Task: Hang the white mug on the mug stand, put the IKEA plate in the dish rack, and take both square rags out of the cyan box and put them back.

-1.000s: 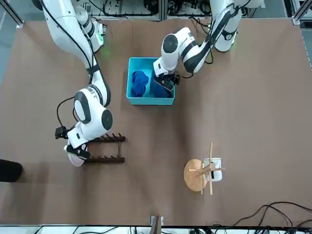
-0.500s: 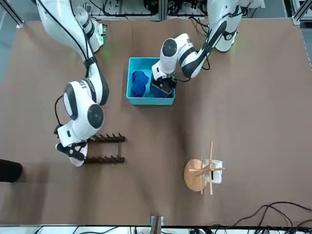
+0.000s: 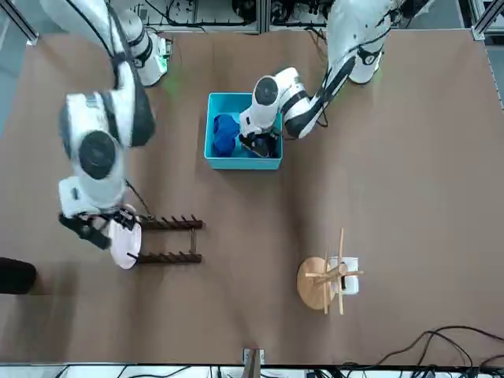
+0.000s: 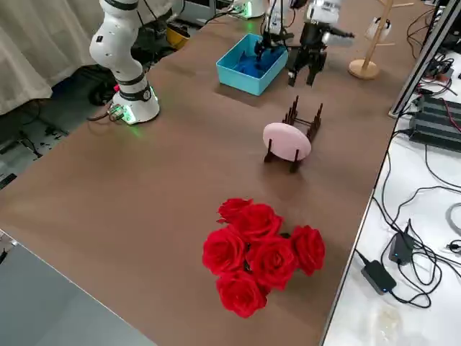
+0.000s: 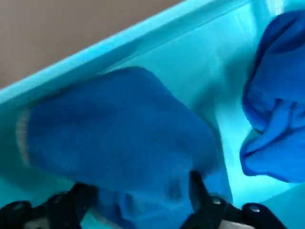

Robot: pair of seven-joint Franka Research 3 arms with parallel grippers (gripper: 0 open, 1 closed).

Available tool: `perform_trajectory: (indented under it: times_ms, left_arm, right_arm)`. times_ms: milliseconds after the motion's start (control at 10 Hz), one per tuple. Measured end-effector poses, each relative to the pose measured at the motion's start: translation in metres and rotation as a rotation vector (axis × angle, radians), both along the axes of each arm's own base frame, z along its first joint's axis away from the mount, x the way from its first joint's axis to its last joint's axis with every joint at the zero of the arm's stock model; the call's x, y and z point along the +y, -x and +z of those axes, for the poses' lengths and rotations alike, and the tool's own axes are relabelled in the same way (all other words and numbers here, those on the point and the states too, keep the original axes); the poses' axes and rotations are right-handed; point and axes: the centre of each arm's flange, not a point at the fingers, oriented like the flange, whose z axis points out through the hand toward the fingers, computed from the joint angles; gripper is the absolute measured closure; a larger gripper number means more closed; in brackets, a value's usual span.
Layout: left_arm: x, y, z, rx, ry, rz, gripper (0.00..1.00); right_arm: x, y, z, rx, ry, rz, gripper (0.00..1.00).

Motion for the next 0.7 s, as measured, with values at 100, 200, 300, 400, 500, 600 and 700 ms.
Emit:
perform_trajectory:
  times_ms: [100, 200, 300, 400, 500, 600, 700]
  left_arm:
    - [-0.004, 0.003, -0.009, 0.003, -0.011, 0.012, 0.19]
    - [-0.008, 0.006, -0.013, -0.009, -0.024, 0.028, 0.18]
    - [-0.013, 0.007, -0.015, -0.022, -0.033, 0.047, 0.19]
    - [-0.015, 0.006, -0.014, -0.039, -0.037, 0.059, 0.28]
    - [-0.016, 0.005, -0.014, -0.050, -0.041, 0.069, 0.46]
    - [-0.016, 0.002, -0.013, -0.059, -0.044, 0.076, 0.60]
    - [-0.015, -0.001, -0.012, -0.065, -0.044, 0.080, 0.77]
  right_arm:
    - [-0.020, 0.006, 0.024, 0.018, -0.042, 0.034, 0.01]
    - [-0.039, 0.011, 0.040, 0.055, -0.060, 0.101, 0.01]
    - [-0.059, 0.014, 0.053, 0.093, -0.073, 0.196, 0.01]
    - [-0.080, 0.017, 0.063, 0.123, -0.107, 0.290, 0.01]
    - [-0.104, 0.018, 0.071, 0.143, -0.147, 0.366, 0.01]
    - [-0.128, 0.019, 0.077, 0.150, -0.167, 0.407, 0.01]
    - [-0.148, 0.021, 0.081, 0.150, -0.181, 0.417, 0.01]
